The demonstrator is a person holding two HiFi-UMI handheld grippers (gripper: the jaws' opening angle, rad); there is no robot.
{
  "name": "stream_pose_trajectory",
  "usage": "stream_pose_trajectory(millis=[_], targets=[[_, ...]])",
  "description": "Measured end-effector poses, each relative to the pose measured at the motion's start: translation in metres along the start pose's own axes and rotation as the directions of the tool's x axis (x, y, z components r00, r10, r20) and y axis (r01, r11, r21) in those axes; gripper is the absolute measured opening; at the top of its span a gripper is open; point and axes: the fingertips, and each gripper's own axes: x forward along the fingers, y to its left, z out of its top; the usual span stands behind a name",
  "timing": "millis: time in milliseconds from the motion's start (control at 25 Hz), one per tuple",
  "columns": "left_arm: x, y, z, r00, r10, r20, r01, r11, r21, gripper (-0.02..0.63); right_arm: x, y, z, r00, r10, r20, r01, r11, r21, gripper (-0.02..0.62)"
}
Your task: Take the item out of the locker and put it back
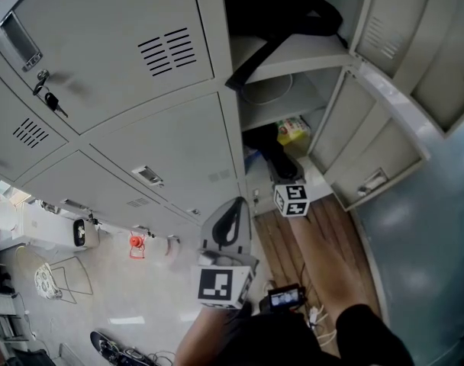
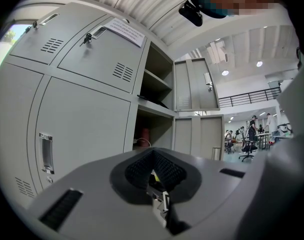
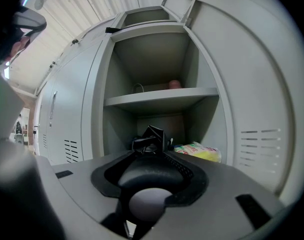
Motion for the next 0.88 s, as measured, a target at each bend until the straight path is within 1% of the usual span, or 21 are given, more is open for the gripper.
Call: stream_pose_trajectory(millis=[200, 280, 360, 480, 640, 800, 880], targets=[[-0.003, 0.0, -0.003, 1.0, 0.004, -0.009, -0.004, 1.0, -0.002, -0.008, -0.003, -0.002, -0.002, 1.0, 0.02, 0.005, -0.021, 1.0, 0.011, 0.169], [-0.005, 0.0, -0.002, 1.0, 0.006, -0.01, -0.006, 1.0, -0.004, -0.008, -0.007, -0.006, -0.01, 1.0, 0.027, -0.016, -0.027, 0.999, 0.019, 0.173], [-0.007, 0.002, -0.002, 1.0, 0.009, -0.011, -0.009, 1.0, -0.008, -0.008, -0.009, -0.01, -0.025, 0.998, 0.035, -0.057, -0.033, 0.999, 0.03, 0.187], [-0.01, 0.005, -0.003, 1.0, 0.016, -0.011, -0.016, 1.0, -0.009, -0.008, -0.013, -0.011, -0.049, 0.992, 0.058, -0.112, -0.051, 0.997, 0.064, 0.19], [-0.012, 0.007, -0.005, 1.0, 0.02, -0.016, -0.02, 1.0, -0.004, -0.008, -0.014, -0.011, -0.058, 0.991, 0.057, -0.117, -0.046, 0.995, 0.089, 0.19], [-0.014, 0.008, -0.008, 0.999, 0.024, -0.021, -0.025, 1.0, -0.006, -0.008, -0.013, -0.01, -0.058, 0.991, 0.062, -0.122, -0.052, 0.995, 0.082, 0.189], [-0.014, 0.008, -0.009, 0.999, 0.024, -0.022, -0.024, 1.0, -0.006, -0.008, -0.013, -0.008, -0.059, 0.99, 0.05, -0.13, -0.044, 0.998, 0.049, 0.189]])
